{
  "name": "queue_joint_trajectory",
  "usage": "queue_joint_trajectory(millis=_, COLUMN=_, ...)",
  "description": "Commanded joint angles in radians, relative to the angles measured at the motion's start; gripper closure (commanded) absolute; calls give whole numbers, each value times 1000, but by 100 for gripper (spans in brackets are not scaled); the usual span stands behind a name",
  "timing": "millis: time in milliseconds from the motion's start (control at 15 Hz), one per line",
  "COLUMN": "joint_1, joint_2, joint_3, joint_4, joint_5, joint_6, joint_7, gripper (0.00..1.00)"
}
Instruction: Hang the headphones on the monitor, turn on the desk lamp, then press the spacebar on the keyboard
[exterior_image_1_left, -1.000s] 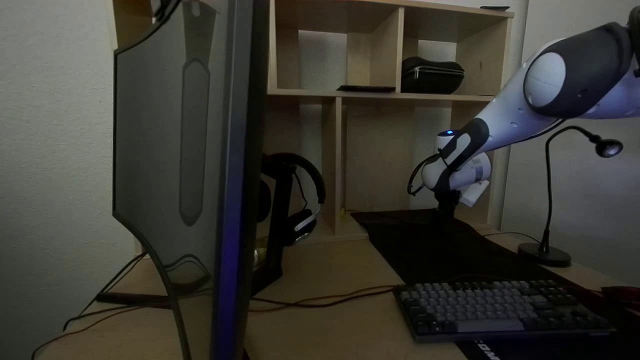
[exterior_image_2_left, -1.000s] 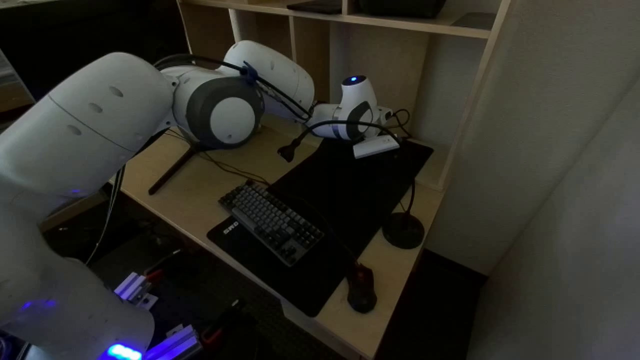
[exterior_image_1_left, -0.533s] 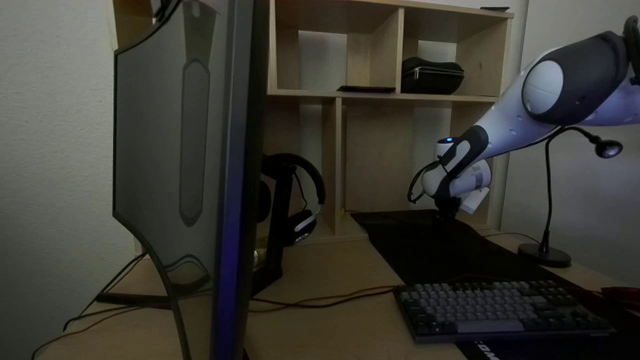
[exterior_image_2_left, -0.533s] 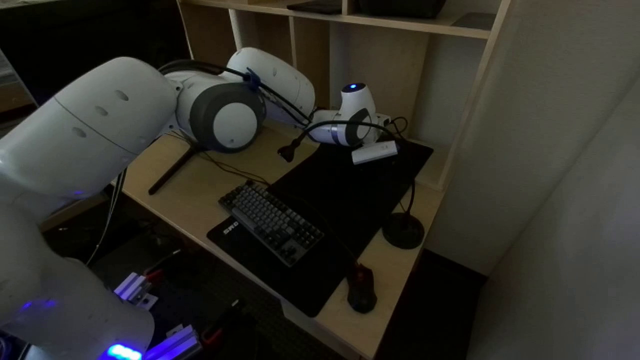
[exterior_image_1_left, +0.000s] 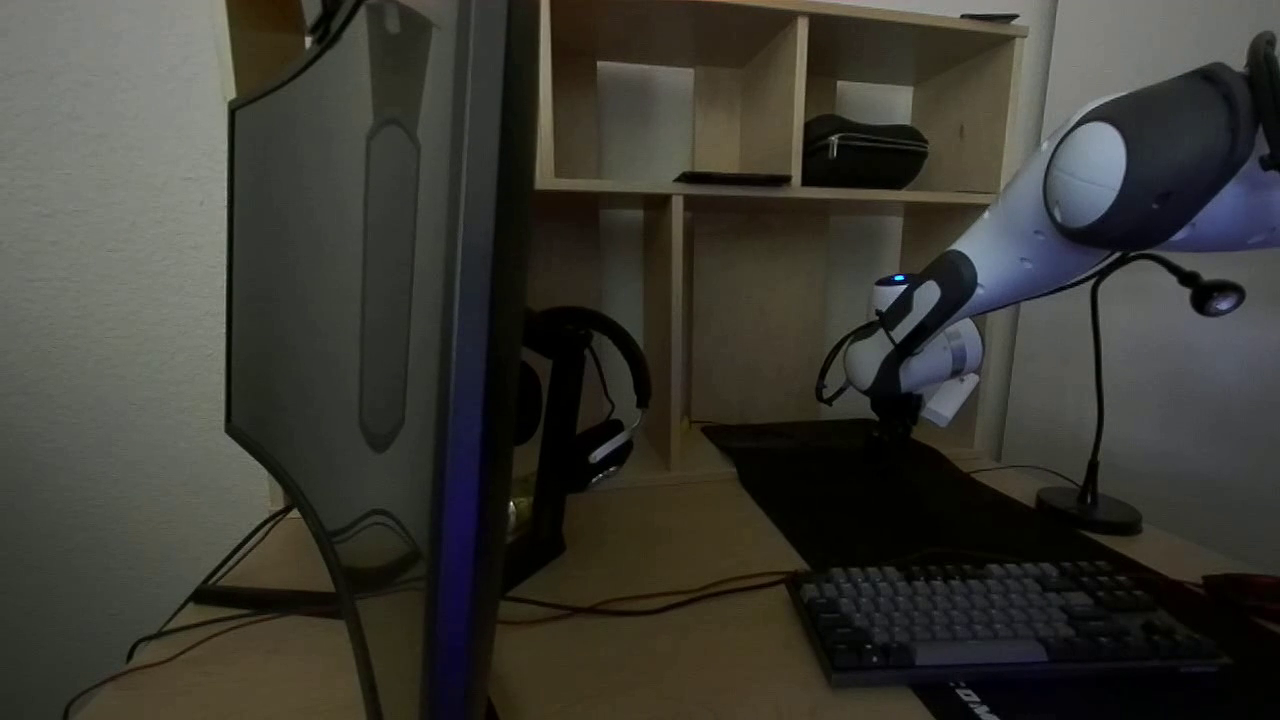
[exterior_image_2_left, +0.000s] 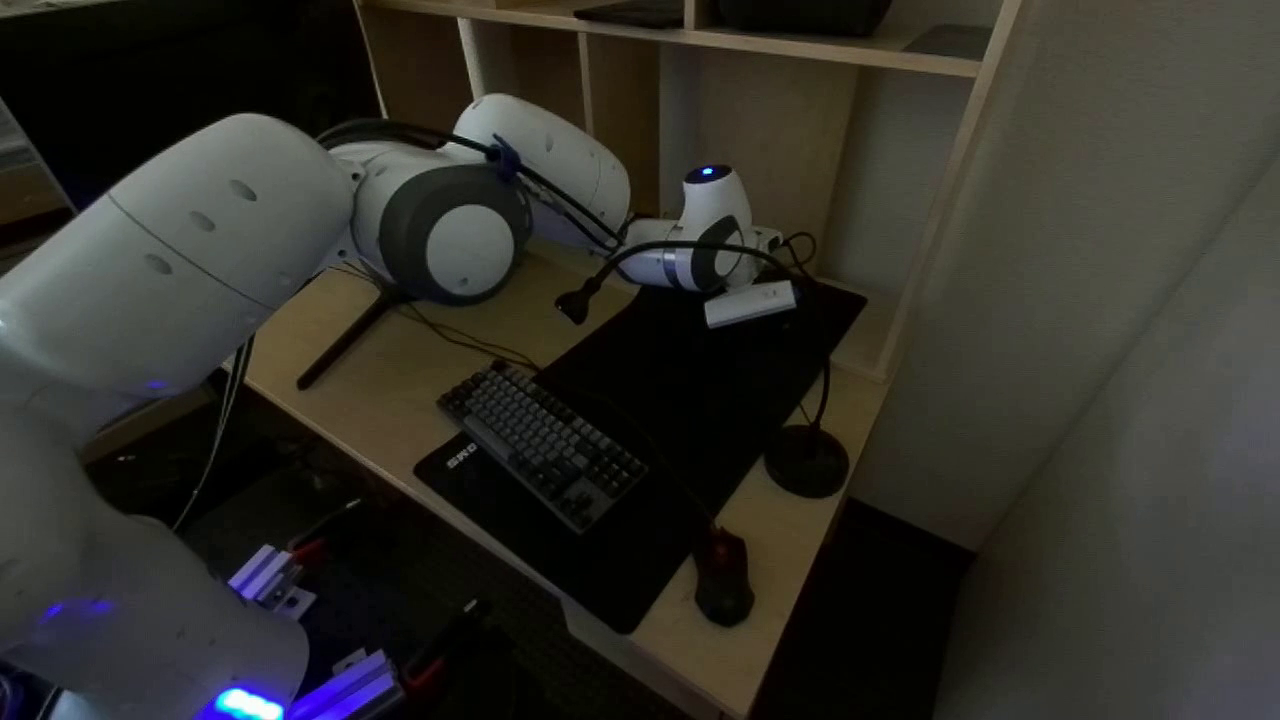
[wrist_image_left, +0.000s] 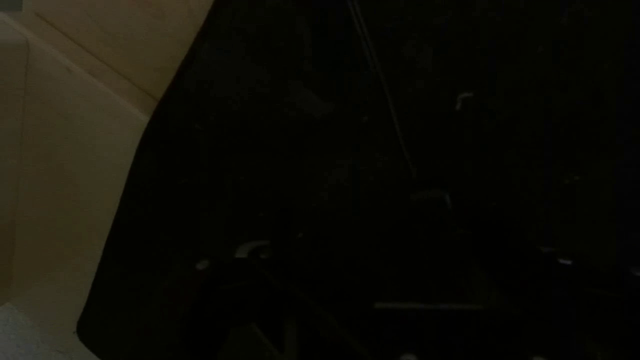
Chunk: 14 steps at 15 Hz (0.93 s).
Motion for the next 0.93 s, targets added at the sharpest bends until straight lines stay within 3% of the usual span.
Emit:
queue_joint_trajectory(millis=0, joint_1=-4, joint_2=9, joint_3=-10, joint_4=27, joint_5=-12, joint_6=-34, joint_7=1, gripper=40)
queue_joint_trajectory(millis=533, joint_1=-12, joint_2=9, joint_3=11, joint_4=24, joint_5=-3, joint_6=-76, joint_7=-27, gripper=95)
queue_joint_trajectory(millis=600, joint_1=-12, joint_2=10, joint_3=13, joint_4=24, joint_5=-4, joint_6=-79, joint_7=-28, gripper=99)
queue_joint_trajectory(millis=867, joint_1=-12, joint_2=11, joint_3=11, joint_4=28, joint_5=-4, joint_6=-77, joint_7=-29, gripper=95)
